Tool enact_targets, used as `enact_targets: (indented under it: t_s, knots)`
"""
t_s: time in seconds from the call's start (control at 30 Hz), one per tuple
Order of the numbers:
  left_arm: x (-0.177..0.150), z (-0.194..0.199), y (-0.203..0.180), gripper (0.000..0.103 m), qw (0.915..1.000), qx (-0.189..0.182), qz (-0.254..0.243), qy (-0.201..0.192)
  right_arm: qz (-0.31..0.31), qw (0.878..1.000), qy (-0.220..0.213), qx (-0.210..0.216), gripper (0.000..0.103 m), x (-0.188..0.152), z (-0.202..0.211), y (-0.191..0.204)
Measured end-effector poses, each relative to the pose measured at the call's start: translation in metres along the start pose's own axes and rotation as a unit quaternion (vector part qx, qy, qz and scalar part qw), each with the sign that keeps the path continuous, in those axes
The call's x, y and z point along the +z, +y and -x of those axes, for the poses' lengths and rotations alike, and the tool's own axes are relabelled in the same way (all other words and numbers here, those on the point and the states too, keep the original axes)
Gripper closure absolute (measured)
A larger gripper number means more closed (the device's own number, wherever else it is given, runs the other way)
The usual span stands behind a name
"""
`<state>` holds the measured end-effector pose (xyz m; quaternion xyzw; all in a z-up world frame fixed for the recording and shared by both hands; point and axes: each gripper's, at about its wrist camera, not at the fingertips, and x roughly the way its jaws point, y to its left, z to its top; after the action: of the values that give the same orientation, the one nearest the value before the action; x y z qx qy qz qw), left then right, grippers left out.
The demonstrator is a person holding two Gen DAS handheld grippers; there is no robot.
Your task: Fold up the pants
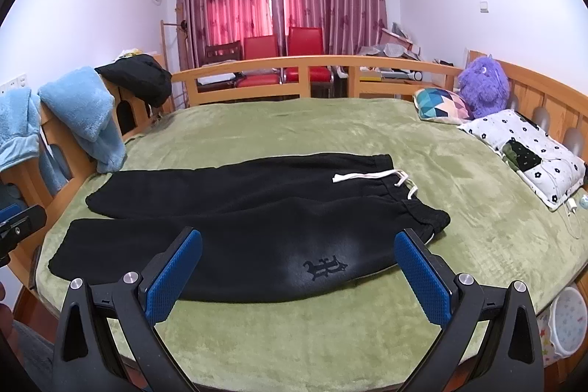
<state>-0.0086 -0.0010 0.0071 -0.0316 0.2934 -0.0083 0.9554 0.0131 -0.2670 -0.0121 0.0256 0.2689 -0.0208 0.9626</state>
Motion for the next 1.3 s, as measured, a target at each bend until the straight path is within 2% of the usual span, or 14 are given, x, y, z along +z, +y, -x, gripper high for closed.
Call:
enact_targets:
  t_s: [0.17, 0.43, 0.5, 0.63, 0.77, 0.83, 0.97, 1.07, 1.2, 1.3]
  knots:
    - [0.001, -0.005, -0.004, 0.000, 1.0000, -0.003, -0.001, 0.001, 0.003, 1.000, 0.000, 0.007, 0.000, -0.003, -0.008, 0.000]
    - [-0.002, -0.040, -0.005, 0.000, 0.9998, -0.013, -0.002, 0.015, 0.021, 0.999, -0.019, 0.033, 0.000, -0.020, -0.034, -0.002]
    - [-0.005, -0.053, -0.002, 0.000, 0.9996, -0.010, -0.003, 0.024, 0.026, 0.999, -0.003, 0.035, 0.000, -0.028, -0.055, -0.005]
    - [-0.017, -0.081, 0.009, 0.000, 0.9990, 0.004, -0.002, 0.044, 0.008, 0.997, 0.058, 0.043, 0.003, -0.044, -0.106, -0.016]
    - [-0.040, -0.124, 0.039, 0.000, 0.9957, 0.012, 0.031, 0.087, -0.017, 0.993, 0.114, 0.020, 0.019, -0.055, -0.140, -0.031]
    - [-0.050, -0.142, 0.056, 0.000, 0.9926, 0.020, 0.049, 0.109, -0.021, 0.994, 0.108, 0.020, 0.019, -0.059, -0.145, -0.039]
    - [-0.076, -0.174, 0.099, 0.002, 0.9832, 0.044, 0.094, 0.150, -0.018, 0.995, 0.097, -0.013, 0.019, -0.073, -0.156, -0.064]
    - [-0.094, -0.190, 0.122, 0.012, 0.9755, 0.060, 0.114, 0.179, -0.040, 0.993, 0.106, -0.018, 0.019, -0.084, -0.170, -0.087]
    - [-0.110, -0.200, 0.139, 0.013, 0.9731, 0.093, 0.099, 0.186, -0.102, 0.984, 0.142, -0.025, 0.020, -0.100, -0.197, -0.124]
    - [-0.116, -0.199, 0.154, 0.014, 0.9713, 0.097, 0.126, 0.176, -0.135, 0.979, 0.147, -0.029, 0.020, -0.103, -0.210, -0.145]
